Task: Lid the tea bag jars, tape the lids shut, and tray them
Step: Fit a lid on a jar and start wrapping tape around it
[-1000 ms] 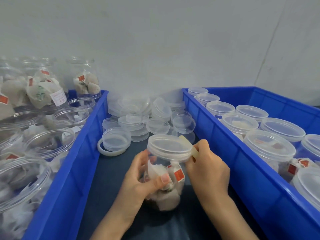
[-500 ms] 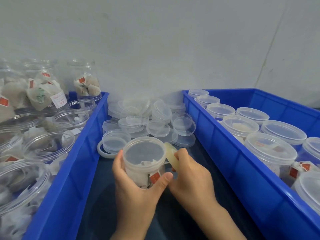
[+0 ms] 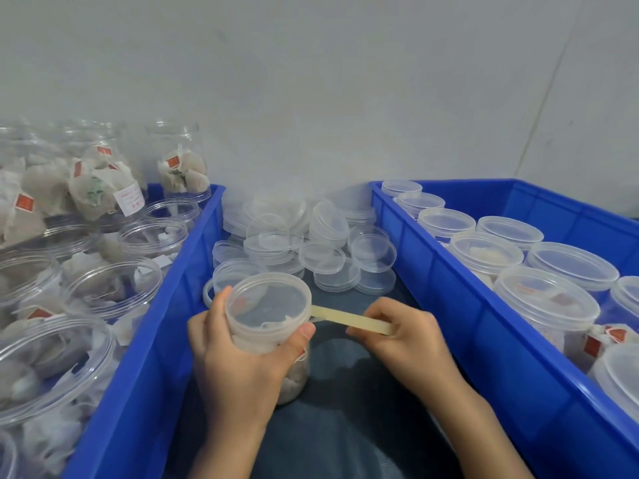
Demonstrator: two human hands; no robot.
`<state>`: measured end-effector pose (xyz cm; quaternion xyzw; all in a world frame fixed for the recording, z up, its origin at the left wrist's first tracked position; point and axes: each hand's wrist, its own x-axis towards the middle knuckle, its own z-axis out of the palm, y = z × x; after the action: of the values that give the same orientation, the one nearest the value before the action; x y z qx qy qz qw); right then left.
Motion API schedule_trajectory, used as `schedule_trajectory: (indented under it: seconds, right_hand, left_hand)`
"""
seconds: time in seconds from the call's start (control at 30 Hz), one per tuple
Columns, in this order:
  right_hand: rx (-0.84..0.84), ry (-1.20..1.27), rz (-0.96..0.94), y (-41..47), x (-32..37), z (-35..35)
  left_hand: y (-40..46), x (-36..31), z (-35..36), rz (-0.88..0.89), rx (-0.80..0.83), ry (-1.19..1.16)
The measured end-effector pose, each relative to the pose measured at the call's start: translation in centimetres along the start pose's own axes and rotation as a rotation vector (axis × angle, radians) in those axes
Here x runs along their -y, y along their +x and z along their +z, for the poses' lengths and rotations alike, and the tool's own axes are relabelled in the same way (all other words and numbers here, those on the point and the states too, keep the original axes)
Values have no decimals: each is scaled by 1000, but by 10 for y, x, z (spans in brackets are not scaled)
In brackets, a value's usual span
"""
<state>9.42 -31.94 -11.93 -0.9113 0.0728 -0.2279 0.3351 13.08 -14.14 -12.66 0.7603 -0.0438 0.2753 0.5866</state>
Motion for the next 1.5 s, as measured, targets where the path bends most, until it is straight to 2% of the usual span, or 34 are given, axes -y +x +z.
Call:
schedule_trajectory:
  seconds: [0.1,0.3,0.57,0.83,0.97,1.03,1.1,1.17,1.27,1.4,1.5]
  right_hand:
    - [-202,-217,-132,-1,2,-5]
    - [-363,-382,-95,-4,7,-10]
    - [-273,-387,-40,-1,3,-9]
    - [-187,-446,42,-3,9,2]
    - [-273,-437,44,-8,21,9]
    - [-314,-447,20,-10,25,10]
    - [-223,-453,59,-10,24,13]
    - [-174,-342,81,-9,21,15]
    - [-124,-170,41,-12,22,13]
    - [26,-77,-21,-14,27,10]
    - [138,3,-61,-17,32,10]
  left_hand:
    - [2,-3,-1,7,12,-8]
    - [4,-7,-5,-19,112,-75]
    - [5,-16,-11,-240,489,-500]
    - [4,-17,-10,-319,625,-667]
    - [2,-15,-7,-311,687,-675]
    - [2,-13,-6,-318,677,-652]
    - [3,-10,-6,-322,647,-598]
    - [4,-9,-6,-326,561,-521]
    - [4,-8,-4,-303,437,-428]
    - [4,-8,-3,-292,253,-332]
    - [3,-8,-6,-298,234,-331]
